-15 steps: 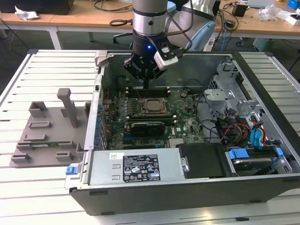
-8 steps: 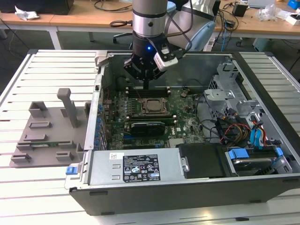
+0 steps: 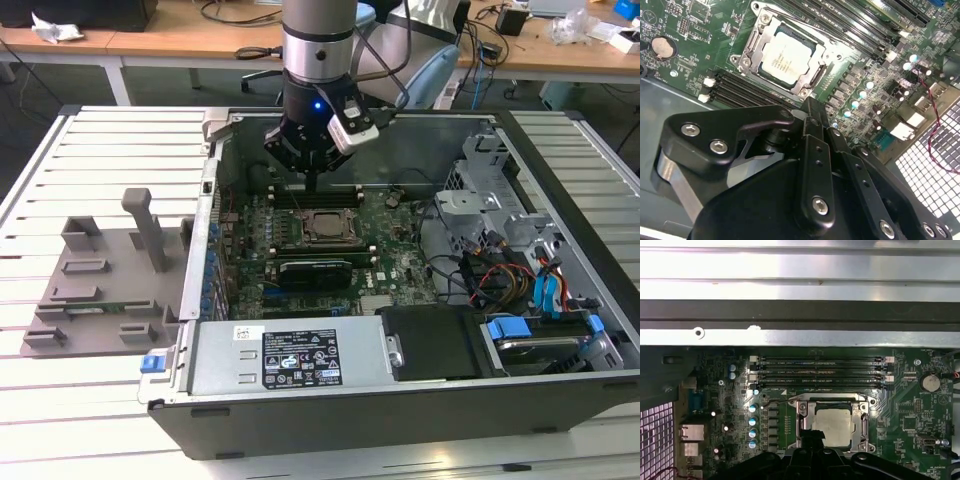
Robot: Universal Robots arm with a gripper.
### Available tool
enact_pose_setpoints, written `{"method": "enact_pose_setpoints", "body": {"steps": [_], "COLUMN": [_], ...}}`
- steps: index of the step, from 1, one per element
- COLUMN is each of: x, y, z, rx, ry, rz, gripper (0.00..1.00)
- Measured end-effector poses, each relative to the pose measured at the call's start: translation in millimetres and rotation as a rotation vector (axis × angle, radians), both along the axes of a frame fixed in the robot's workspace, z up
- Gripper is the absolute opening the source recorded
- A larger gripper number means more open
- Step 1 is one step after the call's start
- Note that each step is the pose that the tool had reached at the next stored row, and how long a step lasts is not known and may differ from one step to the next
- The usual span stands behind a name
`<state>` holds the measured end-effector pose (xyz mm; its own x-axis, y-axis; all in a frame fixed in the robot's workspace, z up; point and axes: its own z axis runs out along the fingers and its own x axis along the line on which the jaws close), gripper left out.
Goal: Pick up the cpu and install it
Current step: 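Install the first cpu locking lever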
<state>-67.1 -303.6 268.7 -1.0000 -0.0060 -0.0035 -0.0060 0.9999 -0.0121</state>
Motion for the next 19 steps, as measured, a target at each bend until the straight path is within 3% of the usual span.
{"method": "enact_pose_setpoints", "body": {"steps": [5,7,13,15,16,19], "x": [-0.3,-7.5,-40.9,-46.1,-50.7,-52.8], "y": [3.7,5.7,5.8,5.9,7.2,14.9], "z": [-5.6,-6.0,-6.2,-6.3,-6.7,-8.3], "rx": [0.0,-0.0002,0.0,0.0006,0.0048,0.011], "ry": [0.0,-0.0001,-0.0021,-0.0024,-0.0023,-0.0023], "rz": [0.0,0.0,0.0,0.0,0.0,0.0], "gripper": [0.11,0.11,0.11,0.11,0.11,0.11]}}
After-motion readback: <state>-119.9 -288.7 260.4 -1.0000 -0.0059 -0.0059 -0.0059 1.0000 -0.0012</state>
